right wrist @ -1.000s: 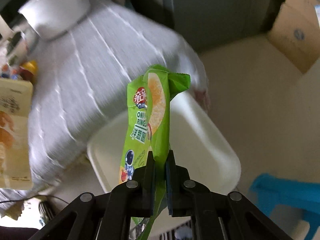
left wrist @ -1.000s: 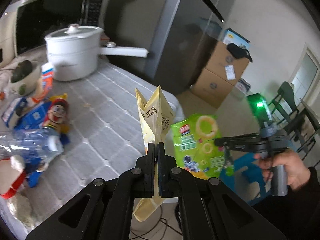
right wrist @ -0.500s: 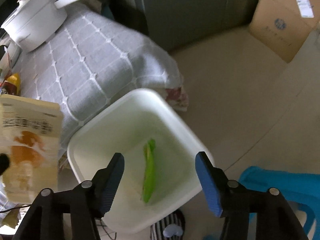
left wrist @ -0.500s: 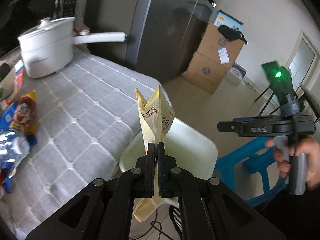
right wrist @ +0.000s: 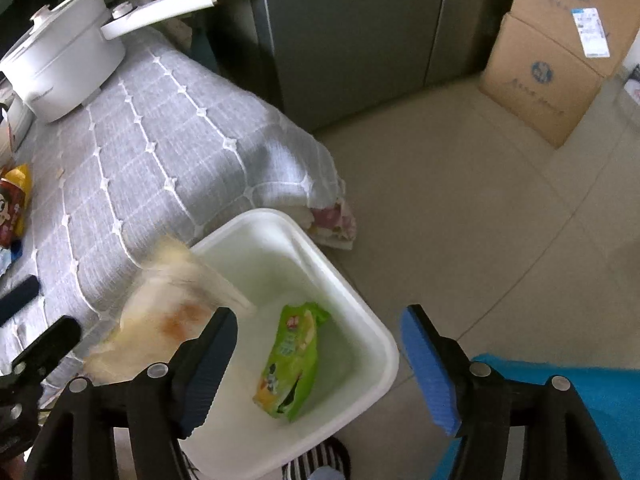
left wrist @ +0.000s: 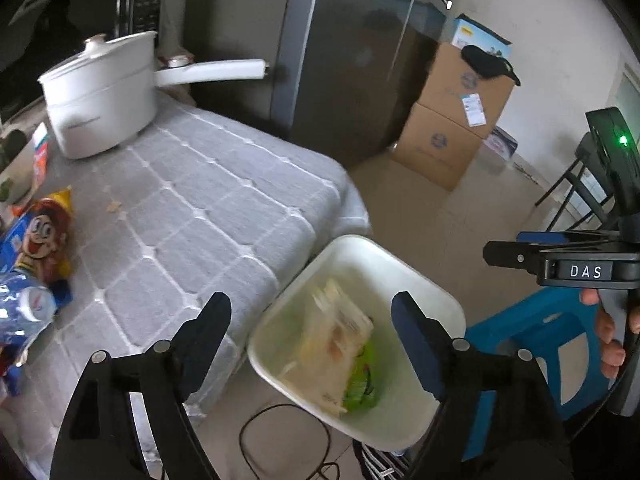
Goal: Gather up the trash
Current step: 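Carry both bags over the white bin and open both grippers, then grasp the red-rimmed lid with the left gripper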
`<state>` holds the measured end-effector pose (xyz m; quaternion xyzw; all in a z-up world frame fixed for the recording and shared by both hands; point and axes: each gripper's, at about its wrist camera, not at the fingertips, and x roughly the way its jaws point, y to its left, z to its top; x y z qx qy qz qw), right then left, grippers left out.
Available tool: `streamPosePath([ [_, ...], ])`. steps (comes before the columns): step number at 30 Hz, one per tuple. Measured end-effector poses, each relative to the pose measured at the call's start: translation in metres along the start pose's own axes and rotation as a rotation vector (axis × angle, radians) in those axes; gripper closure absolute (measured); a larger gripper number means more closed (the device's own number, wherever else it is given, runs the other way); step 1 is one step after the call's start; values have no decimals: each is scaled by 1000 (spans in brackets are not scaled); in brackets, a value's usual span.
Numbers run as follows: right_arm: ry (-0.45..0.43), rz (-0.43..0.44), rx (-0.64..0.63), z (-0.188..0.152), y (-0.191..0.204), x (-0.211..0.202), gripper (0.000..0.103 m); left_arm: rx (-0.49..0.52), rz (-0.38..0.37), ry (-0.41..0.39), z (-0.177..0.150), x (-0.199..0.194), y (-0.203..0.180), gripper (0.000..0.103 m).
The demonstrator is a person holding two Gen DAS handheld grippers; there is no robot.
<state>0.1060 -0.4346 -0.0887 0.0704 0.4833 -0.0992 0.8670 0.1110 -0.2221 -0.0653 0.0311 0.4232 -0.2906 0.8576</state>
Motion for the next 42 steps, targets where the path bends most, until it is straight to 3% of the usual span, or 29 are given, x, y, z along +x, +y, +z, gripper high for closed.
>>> streamPosePath([
  [13,-36,15,-45,10,37,-5,25,-20,130,17,-21,-44,47,16],
  [25,-60,63,-191,16,122,-4,22,-145,294,18,-51,-107,149,14],
  [30,-67,72,-271,14,166,-2,22,-247,369,13,-68,-136,198,14],
  [37,-67,99,-337,9,216,1,22,-462,405,-21,-93,-175,273,14],
  [42,-64,112,-381,5,250,4,22,-583,428,9,-108,-176,316,15],
])
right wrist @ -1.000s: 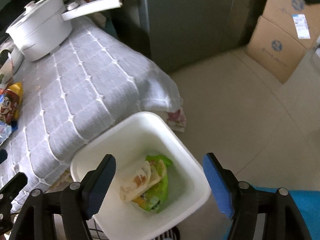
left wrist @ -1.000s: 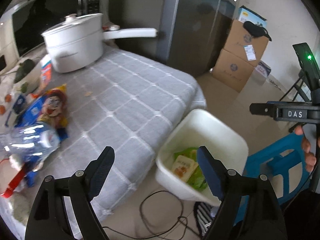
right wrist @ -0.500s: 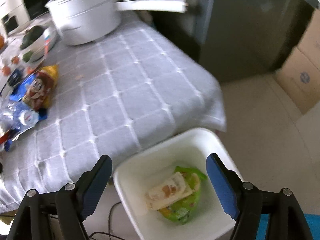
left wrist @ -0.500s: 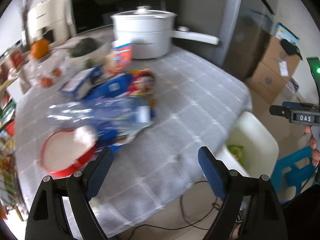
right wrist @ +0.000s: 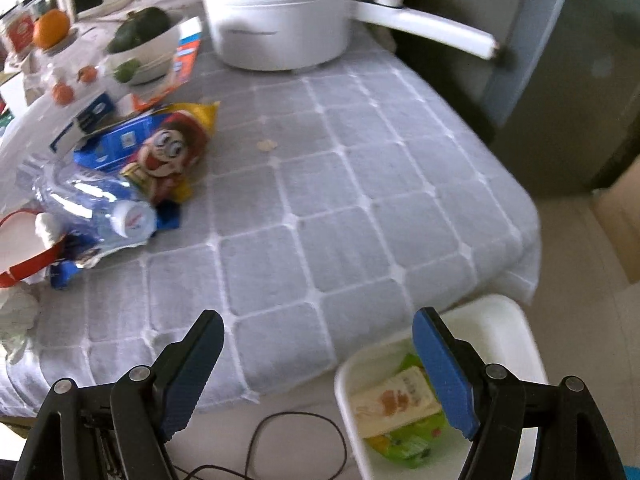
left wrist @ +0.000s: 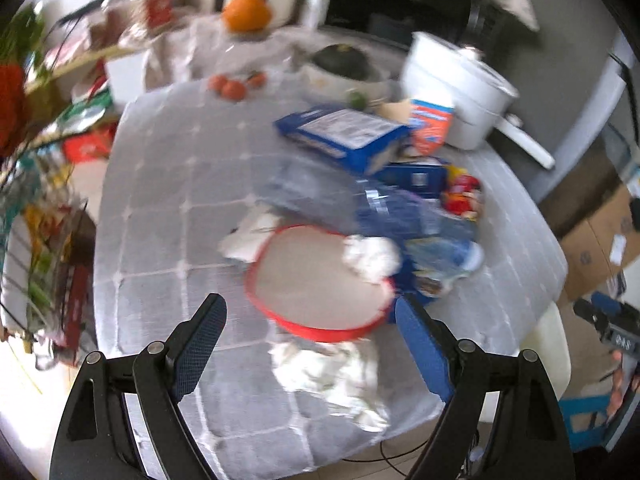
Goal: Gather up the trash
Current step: 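Grasp the red-rimmed lid with the left gripper, then grasp the white tissue with the right gripper while the left holds the lid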
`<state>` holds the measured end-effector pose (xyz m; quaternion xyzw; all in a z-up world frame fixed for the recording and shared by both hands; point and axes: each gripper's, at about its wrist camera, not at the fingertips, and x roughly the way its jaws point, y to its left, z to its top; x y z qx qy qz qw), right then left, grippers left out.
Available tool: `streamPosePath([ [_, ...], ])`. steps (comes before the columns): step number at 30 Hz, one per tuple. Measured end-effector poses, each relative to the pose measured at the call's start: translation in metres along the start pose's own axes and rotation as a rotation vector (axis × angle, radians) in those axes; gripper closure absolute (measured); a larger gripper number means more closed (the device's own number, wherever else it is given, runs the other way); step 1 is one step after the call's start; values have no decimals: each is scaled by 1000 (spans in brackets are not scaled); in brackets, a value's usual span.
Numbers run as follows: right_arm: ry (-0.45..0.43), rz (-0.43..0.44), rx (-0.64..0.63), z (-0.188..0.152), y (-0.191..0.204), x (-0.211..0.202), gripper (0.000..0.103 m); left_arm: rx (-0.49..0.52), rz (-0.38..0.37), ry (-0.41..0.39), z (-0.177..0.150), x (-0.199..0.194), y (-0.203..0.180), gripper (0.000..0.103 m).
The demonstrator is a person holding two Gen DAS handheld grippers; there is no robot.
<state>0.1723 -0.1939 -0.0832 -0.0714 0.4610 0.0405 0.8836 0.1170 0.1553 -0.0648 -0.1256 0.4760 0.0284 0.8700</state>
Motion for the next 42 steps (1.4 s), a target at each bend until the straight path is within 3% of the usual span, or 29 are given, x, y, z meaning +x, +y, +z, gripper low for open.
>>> streamPosePath([
  [5,4,11,-25,5,23,6,22,-138,-35,78,3,31,30,22],
  [8,5,19,-36,9,35,10,22,-203,-93,117,2,48,36,46],
  [10,7,23,-47,11,44,13,22,-242,-130,145,0,56,38,68],
  [11,8,24,-50,11,47,13,22,-258,-138,150,-2,58,39,71],
  [14,10,32,-64,12,56,16,22,-284,-167,131,0,52,38,79],
  [18,0,43,-79,14,68,16,22,-249,-190,27,9,26,31,94],
  [26,-5,70,-102,16,88,22,22,-58,-112,-196,21,-26,4,94],
  [30,30,173,-84,12,99,31,22,9,-66,-280,21,-47,1,94],
  [32,90,267,-87,7,109,43,25,27,-65,-293,22,-53,0,94],
  [33,130,309,-89,4,116,54,33,29,-69,-290,22,-54,0,94],
  [35,162,313,-82,1,122,66,39,27,-80,-282,21,-55,1,94],
  [42,171,363,-59,5,140,87,41,41,-44,-284,15,-58,8,94],
])
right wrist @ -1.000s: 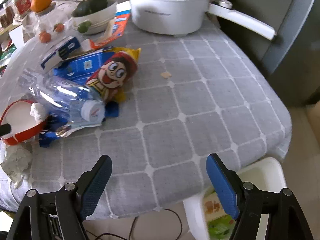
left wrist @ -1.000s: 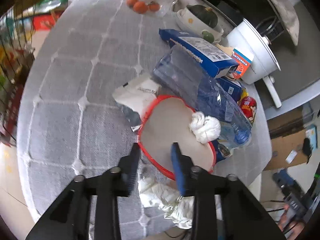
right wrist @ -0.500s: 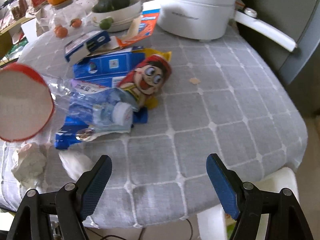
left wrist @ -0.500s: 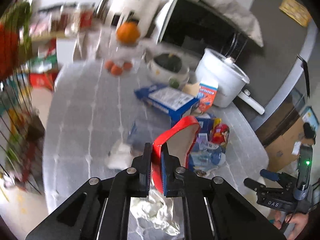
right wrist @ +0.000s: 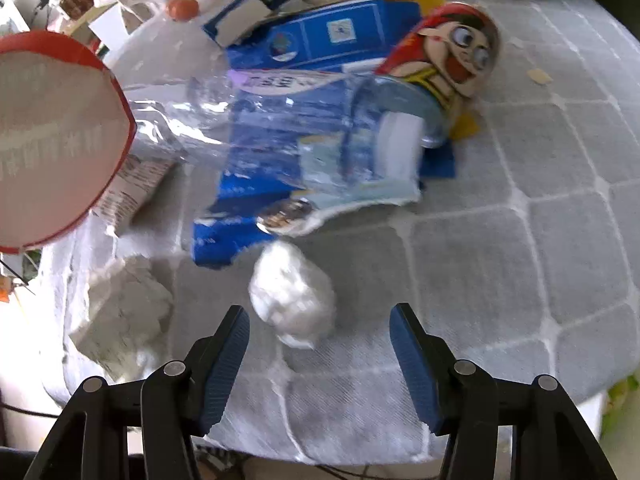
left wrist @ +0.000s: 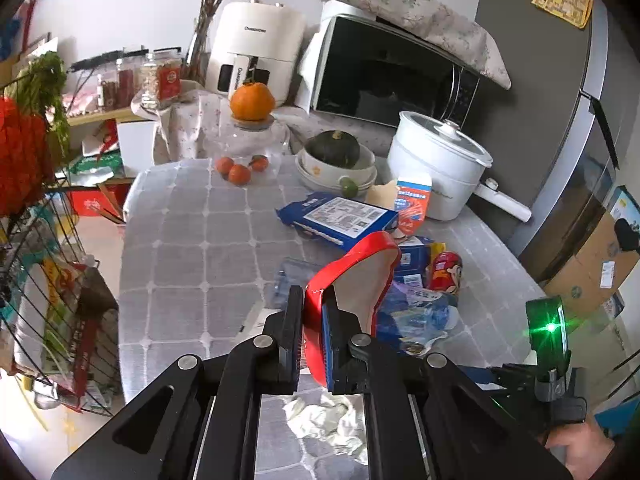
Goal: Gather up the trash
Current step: 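Grasp the white tissue with the right gripper while the left holds the lid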
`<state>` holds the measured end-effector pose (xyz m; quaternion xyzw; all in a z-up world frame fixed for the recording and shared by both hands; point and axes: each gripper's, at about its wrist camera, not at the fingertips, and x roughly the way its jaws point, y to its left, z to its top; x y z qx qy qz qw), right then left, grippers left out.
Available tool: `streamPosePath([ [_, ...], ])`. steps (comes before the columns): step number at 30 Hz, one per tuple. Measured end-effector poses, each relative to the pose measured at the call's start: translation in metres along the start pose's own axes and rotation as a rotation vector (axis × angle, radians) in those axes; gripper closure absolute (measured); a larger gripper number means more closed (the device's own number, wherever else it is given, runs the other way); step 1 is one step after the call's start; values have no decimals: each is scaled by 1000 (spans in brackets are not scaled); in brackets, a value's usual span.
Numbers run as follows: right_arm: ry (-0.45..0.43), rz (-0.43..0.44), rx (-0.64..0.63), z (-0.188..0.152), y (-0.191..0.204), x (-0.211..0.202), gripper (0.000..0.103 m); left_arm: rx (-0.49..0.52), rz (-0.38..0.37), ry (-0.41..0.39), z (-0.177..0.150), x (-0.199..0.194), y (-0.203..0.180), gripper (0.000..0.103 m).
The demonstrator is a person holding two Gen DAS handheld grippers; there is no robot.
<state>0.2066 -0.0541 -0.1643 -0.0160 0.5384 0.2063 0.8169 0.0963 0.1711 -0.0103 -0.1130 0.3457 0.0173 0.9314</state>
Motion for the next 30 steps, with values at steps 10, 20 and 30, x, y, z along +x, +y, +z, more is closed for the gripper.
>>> streamPosePath([
  [10,-1,7,-14,6,16,11,73,-10,7,-2,-2,-7,10,94],
  [20,-99,-3,-26,-2,7,-48,73,2,-47,-8,-3,-14,-9,94],
  [30,-207,-54,28,-15,-33,-106,73,54,-113,3,-5,-13,-51,94],
])
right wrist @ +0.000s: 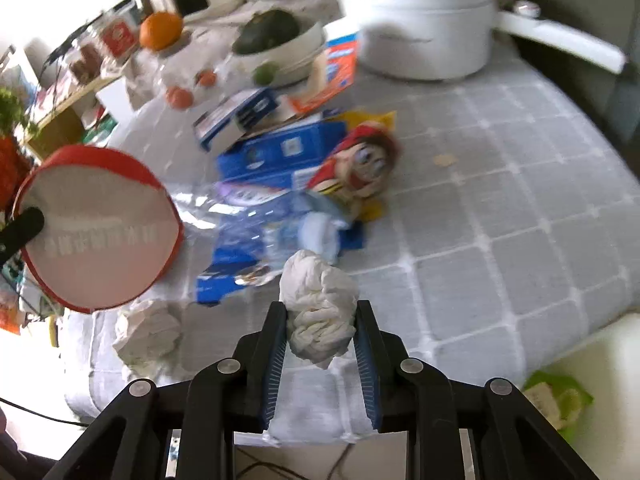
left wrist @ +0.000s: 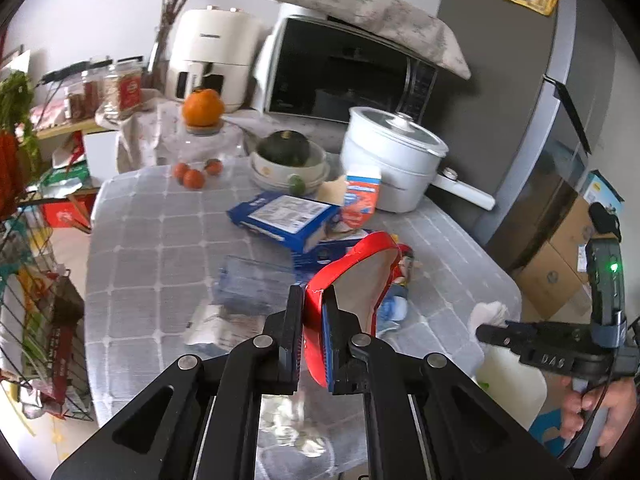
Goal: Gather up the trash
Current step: 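Carry lid and tissue over the bin and open both grippers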
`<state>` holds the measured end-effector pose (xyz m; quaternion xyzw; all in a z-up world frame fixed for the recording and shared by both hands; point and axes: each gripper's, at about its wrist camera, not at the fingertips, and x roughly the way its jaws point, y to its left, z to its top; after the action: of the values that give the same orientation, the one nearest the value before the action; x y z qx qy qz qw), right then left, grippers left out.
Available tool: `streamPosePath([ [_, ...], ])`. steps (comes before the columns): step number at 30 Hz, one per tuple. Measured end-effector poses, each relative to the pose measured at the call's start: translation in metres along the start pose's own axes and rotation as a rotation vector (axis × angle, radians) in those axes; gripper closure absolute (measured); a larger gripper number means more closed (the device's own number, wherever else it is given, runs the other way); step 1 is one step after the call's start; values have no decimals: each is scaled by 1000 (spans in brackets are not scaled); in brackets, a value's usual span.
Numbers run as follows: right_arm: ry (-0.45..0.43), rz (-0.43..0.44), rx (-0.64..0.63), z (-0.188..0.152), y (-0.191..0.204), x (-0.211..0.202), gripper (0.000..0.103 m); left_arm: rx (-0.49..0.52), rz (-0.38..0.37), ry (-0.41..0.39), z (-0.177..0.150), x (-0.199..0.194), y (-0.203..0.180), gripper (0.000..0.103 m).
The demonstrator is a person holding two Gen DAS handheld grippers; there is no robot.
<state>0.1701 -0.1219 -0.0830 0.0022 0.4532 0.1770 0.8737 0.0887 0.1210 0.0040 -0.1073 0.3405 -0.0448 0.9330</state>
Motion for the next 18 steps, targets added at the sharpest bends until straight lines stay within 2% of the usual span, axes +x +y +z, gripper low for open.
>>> streamPosePath([
  [10,-58,-75,84,-10,-61,-44,73,46,-82,23,-2,12,-53,94],
  [18,-69,-144,161,-27,-114,-70,73,114,-183,76,-12,35,-121,94],
])
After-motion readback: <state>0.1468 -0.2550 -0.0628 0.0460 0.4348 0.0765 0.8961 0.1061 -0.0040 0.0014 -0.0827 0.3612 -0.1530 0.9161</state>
